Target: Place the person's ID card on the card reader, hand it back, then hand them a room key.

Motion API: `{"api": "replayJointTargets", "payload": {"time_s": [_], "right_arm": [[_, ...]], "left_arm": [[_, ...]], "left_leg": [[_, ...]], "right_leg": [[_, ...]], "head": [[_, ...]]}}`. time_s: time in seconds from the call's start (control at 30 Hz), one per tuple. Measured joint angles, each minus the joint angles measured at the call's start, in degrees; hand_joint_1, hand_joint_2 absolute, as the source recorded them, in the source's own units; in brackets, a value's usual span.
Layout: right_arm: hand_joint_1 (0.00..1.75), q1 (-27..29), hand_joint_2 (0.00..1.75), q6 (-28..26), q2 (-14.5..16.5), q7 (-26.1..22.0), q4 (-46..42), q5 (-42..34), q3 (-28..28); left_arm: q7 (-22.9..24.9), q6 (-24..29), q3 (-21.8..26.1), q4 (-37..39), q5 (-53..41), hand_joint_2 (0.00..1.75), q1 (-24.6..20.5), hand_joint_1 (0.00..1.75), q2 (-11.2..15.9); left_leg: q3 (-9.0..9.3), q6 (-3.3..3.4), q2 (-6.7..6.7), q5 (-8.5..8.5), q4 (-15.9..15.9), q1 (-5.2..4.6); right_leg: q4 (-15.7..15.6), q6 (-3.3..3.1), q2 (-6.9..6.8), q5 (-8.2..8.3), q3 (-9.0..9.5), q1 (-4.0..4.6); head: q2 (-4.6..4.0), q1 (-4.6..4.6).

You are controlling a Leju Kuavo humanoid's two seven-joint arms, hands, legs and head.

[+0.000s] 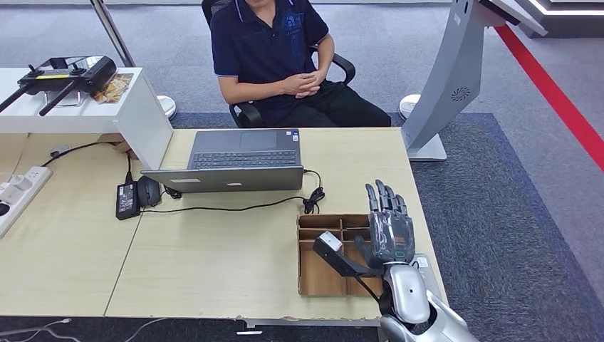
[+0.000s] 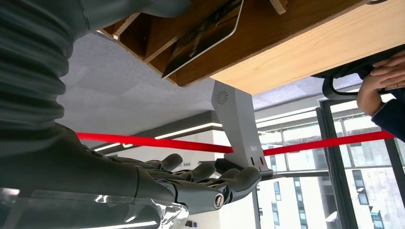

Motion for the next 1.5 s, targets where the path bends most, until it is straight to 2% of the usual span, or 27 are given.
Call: {"api": "replayJointTargets", "payload": {"time_s": [0.57,1.17,1.5], "right_arm": [[0.00,-0.3,1.75,1.3,-0.8,0.1,-0.6,0.0,0.0],[0.00,-0.3,1.75,4.2,-5.3,2.4,-6.2,2.3,-1.7],[0.00,-0.3,1.75,5.1,-6.0,2.4,-7.7,2.5,-1.8]], "left_arm": [[-0.1,0.0,0.0,0.0,0.0,0.00,0.0,0.00,0.0],[-0.5,-0.2,0.0,0.0,0.1,0.00,0.0,0.00,0.0],[-0.5,-0.2,0.0,0.0,0.1,0.00,0.0,0.00,0.0]], "left_leg": [[-0.01,0.00,-0.01,0.00,0.0,0.00],[-0.04,0.00,-0.01,0.00,0.0,0.00],[-0.04,0.00,-0.02,0.00,0.0,0.00]], "right_leg": [[0.0,0.00,0.00,0.00,-0.01,0.00],[0.0,0.00,0.00,0.00,-0.04,0.00],[0.0,0.00,0.00,0.00,-0.03,0.00]], "head": [[0.00,0.00],[0.00,-0.01],[0.00,0.00]]}}
